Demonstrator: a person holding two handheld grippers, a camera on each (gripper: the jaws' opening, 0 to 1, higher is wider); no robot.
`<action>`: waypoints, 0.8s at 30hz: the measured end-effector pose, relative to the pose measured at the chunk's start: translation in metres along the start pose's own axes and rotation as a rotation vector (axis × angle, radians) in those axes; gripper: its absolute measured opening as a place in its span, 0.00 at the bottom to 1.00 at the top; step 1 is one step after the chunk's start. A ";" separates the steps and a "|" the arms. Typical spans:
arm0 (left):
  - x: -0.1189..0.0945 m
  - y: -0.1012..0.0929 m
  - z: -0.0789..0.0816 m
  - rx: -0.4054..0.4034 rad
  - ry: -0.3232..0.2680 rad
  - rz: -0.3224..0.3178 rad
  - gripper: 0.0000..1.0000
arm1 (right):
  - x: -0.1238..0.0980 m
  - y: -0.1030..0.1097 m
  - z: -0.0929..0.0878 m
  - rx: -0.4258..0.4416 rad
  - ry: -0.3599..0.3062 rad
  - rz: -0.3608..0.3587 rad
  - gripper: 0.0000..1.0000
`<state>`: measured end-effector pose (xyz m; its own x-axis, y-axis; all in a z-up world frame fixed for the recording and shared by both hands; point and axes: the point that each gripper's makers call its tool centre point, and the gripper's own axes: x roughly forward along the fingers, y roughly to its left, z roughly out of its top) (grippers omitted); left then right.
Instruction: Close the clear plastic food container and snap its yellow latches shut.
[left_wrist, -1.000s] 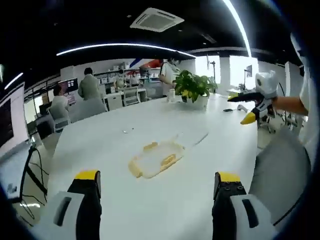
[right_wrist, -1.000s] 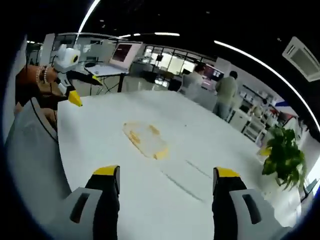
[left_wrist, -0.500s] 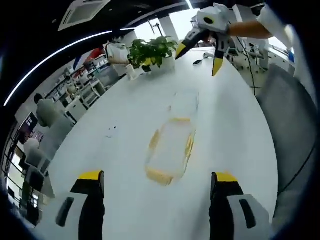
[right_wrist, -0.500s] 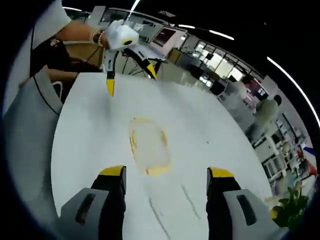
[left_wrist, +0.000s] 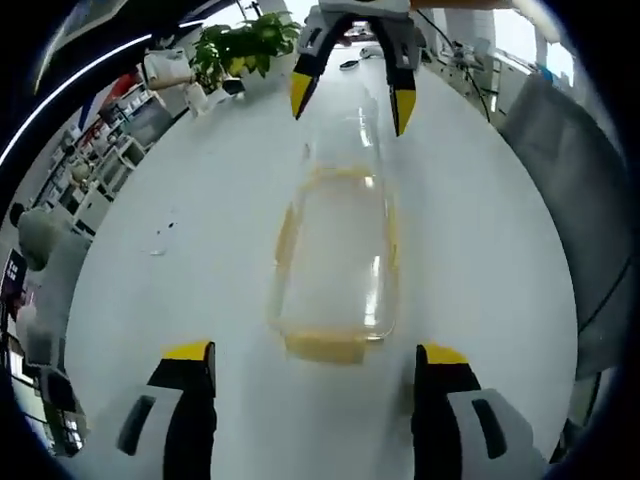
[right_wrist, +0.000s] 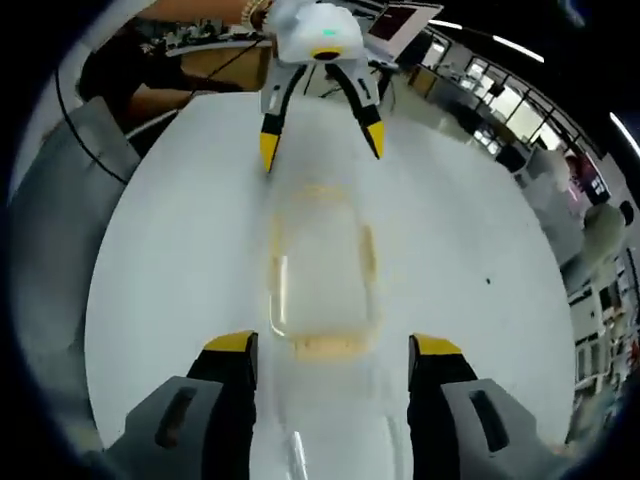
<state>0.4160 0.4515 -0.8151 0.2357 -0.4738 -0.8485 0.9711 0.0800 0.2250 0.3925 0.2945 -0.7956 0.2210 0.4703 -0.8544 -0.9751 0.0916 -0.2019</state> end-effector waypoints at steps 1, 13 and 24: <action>0.003 -0.001 -0.002 0.001 0.009 -0.010 0.76 | 0.002 0.000 -0.002 -0.003 0.007 0.004 0.56; 0.020 -0.012 -0.007 -0.001 0.032 -0.106 0.54 | 0.039 0.001 -0.017 0.037 0.060 0.154 0.48; 0.021 -0.019 -0.003 0.017 0.018 -0.142 0.43 | 0.041 0.001 -0.023 -0.011 0.119 0.150 0.38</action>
<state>0.4022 0.4426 -0.8385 0.0966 -0.4634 -0.8809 0.9940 -0.0013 0.1097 0.4014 0.2936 -0.8419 0.0742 0.3709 -0.9257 -0.9972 0.0186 -0.0724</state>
